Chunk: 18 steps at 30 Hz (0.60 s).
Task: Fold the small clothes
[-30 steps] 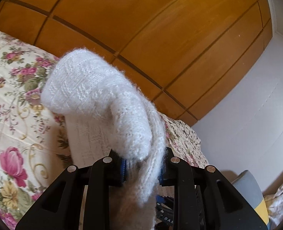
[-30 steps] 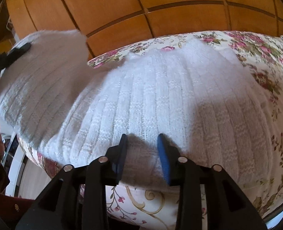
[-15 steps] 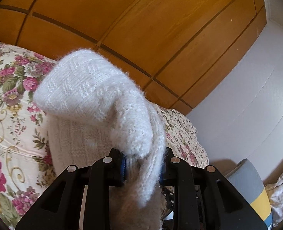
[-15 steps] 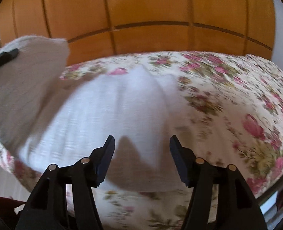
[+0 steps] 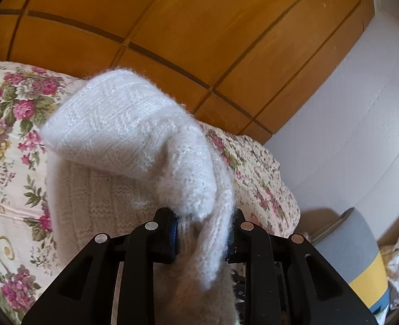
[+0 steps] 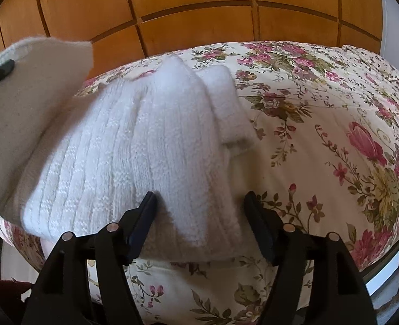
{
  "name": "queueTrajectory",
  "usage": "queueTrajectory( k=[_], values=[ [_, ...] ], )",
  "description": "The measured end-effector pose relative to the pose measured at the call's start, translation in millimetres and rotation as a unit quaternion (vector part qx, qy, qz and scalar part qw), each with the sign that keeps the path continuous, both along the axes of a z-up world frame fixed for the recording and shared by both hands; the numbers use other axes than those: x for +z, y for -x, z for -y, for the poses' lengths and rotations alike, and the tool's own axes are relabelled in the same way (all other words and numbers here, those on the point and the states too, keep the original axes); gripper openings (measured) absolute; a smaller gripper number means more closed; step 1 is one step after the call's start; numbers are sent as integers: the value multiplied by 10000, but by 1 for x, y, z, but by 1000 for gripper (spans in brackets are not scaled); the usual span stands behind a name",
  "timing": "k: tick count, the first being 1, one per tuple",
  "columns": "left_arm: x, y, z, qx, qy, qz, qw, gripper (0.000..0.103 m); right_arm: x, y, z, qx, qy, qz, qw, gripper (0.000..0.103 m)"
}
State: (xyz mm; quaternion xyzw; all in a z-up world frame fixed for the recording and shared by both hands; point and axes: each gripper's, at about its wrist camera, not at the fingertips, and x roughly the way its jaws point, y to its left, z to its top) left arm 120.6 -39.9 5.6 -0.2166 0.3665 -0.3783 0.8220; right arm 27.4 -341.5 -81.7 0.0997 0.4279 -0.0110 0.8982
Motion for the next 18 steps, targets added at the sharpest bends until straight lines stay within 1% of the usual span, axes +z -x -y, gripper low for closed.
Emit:
queueTrajectory(
  k=[1,3,5,7,8,11,12,14,16,18],
  values=[
    [-2,0,4,-41,-40,17,10000,23,3,2,4,-85,-114,84,9999,68],
    [-3,2,14,-121,-121,37,9998,23,12,8,17,-471,-351,376,9976,68],
    [-7,-1,22,-181,-159,-2,9997,23,19,13,31,-851,-424,579,9938,70],
    [-12,-4,27,-205,-185,-51,9996,23,22,16,48,-1273,-396,627,9891,74],
    [-14,-5,30,-217,-204,-71,9995,23,21,15,53,-1354,-387,570,9884,75],
    [-20,-7,38,-262,-273,-109,9992,23,7,11,62,-1480,-469,157,9878,75],
    [-20,-6,41,-283,-312,-99,9991,23,2,11,62,-1478,-486,128,9877,76],
    [-19,-3,49,-322,-400,-57,9987,23,3,9,57,-1371,-288,139,9900,81],
    [-19,-2,55,-364,-464,-37,9983,23,3,8,52,-1324,-170,105,9910,82],
    [-18,-3,62,-409,-541,11,9977,23,1,7,54,-1315,-210,124,9910,83]
  ],
)
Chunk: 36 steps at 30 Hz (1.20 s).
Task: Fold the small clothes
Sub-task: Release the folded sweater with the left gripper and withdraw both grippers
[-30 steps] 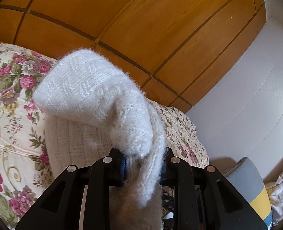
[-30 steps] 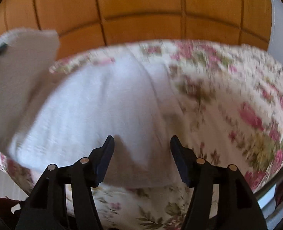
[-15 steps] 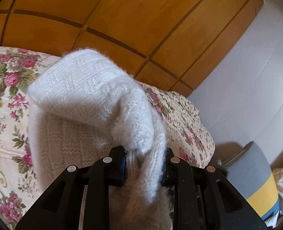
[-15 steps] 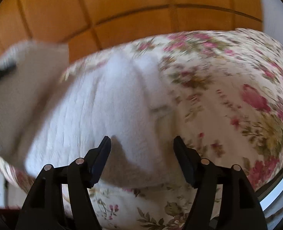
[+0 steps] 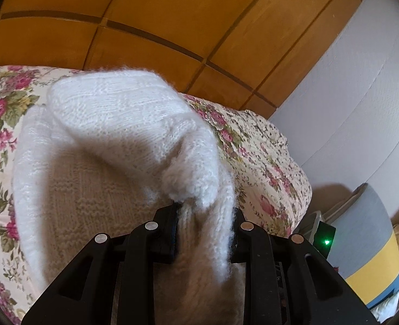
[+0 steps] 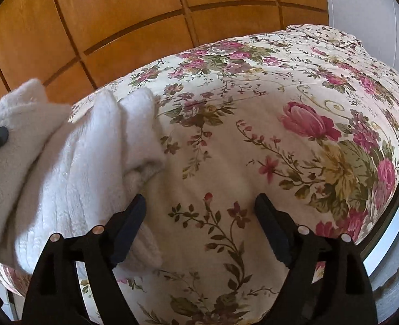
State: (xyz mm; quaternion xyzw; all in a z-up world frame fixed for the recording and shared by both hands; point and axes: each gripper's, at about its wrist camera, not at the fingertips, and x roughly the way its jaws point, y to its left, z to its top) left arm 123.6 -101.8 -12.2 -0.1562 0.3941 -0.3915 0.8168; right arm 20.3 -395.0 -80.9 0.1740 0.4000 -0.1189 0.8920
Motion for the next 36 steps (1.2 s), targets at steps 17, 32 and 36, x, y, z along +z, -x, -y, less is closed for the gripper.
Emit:
queueTrajectory(
  k=[17,32,36],
  values=[
    [8,17,67,-709,90,23,9974,82,-3,3,2,175,-61,122,9998,88],
    [-10,14,-107,2205,152,98,9752,87,23,9,-1,160,201,508,9984,89],
    [-44,7,-122,2241,153,-443,9734,87,58,13,1,425,-680,1229,9892,89]
  ],
)
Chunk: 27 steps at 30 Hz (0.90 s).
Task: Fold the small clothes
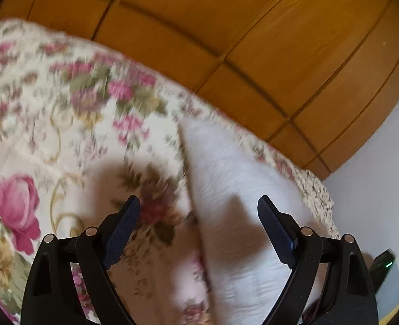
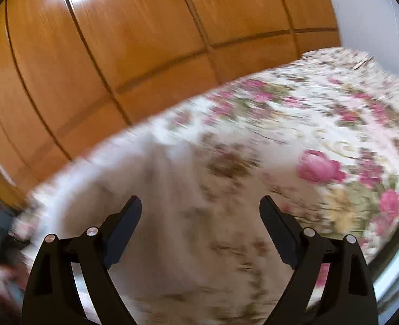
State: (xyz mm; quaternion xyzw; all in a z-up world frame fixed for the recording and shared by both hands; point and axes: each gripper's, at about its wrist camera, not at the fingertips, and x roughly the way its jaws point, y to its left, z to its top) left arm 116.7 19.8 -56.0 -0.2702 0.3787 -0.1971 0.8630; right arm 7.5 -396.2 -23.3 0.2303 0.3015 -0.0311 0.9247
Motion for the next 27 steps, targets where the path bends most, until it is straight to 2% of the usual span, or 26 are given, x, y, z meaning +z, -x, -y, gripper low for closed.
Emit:
queueTrajectory(
  k=[1,3,7,10,12,13,14,16,17,19,21,23,25,27],
  values=[
    [-10,-3,6,-226,10,-188,9996,87,4,-2,-2,197,-284,75,9994,89],
    [-18,-5,15,-474,63,-270,9985,87,5,-12,-9,657,-818,77,9945,90],
    [-23,-9,24,-675,107,-225,9974,87,2,-32,-28,1259,-1167,-17,9851,93],
    [-23,-13,26,-800,36,-197,9966,87,-11,-55,-33,1310,-1510,-342,9792,93],
    [-22,-17,31,-862,-160,-110,9961,88,-27,-74,-30,1088,-1816,-714,9747,93],
    [-21,-17,33,-888,-248,-68,9957,88,-33,-80,-27,990,-1994,-768,9719,85],
    [-21,-18,33,-940,-379,-18,9948,88,-36,-82,-24,912,-2118,-739,9702,64],
    [-19,-21,36,-1028,-588,62,9929,88,-37,-90,-24,904,-2301,-700,9664,32],
    [-18,-22,36,-1061,-692,97,9919,88,-35,-93,-26,973,-2266,-715,9665,29],
    [-12,-21,43,-1174,-944,239,9883,86,-20,-90,-29,1170,-2019,-426,9715,23],
    [-7,-18,52,-1326,-1103,370,9843,80,4,-74,-28,1235,-1670,-28,9782,22],
    [-1,-15,64,-1466,-1326,554,9787,80,17,-63,-24,1188,-1410,175,9827,22],
    [1,-11,78,-1501,-1703,778,9708,80,14,-58,-18,1079,-1178,55,9871,22],
    [0,-7,90,-1503,-2019,950,9631,80,-5,-60,-12,937,-1070,-298,9894,24]
  ],
)
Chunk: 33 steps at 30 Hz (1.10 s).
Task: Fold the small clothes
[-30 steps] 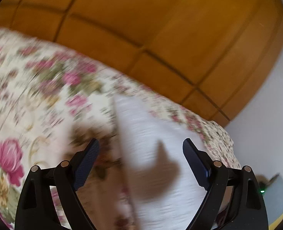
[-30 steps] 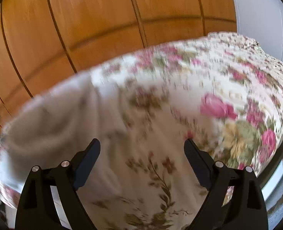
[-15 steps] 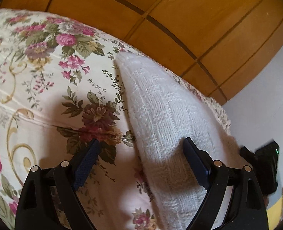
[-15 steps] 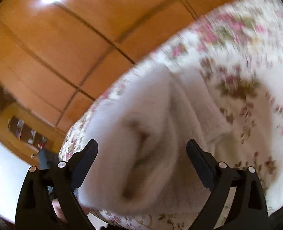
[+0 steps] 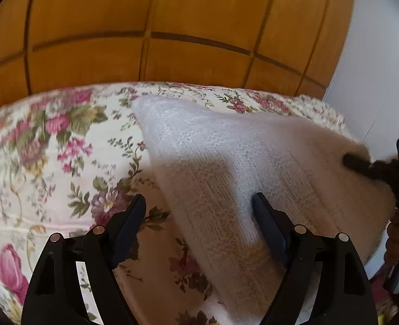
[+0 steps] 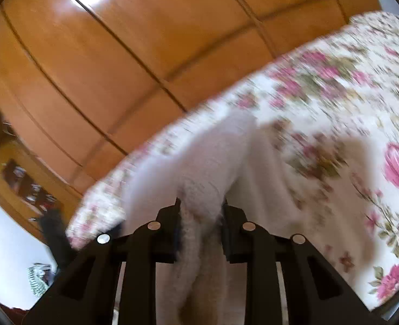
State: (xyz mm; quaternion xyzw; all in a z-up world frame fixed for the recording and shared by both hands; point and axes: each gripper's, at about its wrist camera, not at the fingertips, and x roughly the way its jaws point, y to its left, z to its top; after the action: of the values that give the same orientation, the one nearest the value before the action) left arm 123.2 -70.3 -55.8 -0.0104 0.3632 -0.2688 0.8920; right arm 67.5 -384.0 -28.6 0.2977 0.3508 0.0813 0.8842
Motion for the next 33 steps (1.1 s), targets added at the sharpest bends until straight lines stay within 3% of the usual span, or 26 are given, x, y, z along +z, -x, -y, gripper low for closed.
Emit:
queueTrajectory(
  k=[2,5,10,14,16,21,24,28,30,33],
  values=[
    [-1,3,4,16,-109,92,9999,80,-22,0,5,-63,75,-286,9995,32],
    [-4,7,1,81,-141,159,9997,80,-39,13,9,-174,-114,-8,9998,39],
    [-3,7,-6,244,112,-45,9996,80,-38,13,1,-174,110,67,9998,43],
    [15,7,-13,435,230,-237,9985,80,-39,15,-1,-138,152,114,9997,43],
    [29,10,-12,462,278,-111,9985,80,-41,12,2,-141,107,119,9998,43],
    [43,11,17,235,-150,148,9995,80,-41,13,2,-140,106,121,9998,43],
    [18,3,49,16,-963,-19,9953,80,-41,13,2,-136,138,124,9997,43],
    [4,6,54,46,-984,170,9950,81,-39,15,4,-170,172,41,9997,46],
    [5,7,53,54,-987,155,9950,81,-29,16,6,-330,377,-100,9987,64],
    [3,6,50,55,-924,144,9956,81,-2,22,10,-674,837,73,9942,68]
  ],
)
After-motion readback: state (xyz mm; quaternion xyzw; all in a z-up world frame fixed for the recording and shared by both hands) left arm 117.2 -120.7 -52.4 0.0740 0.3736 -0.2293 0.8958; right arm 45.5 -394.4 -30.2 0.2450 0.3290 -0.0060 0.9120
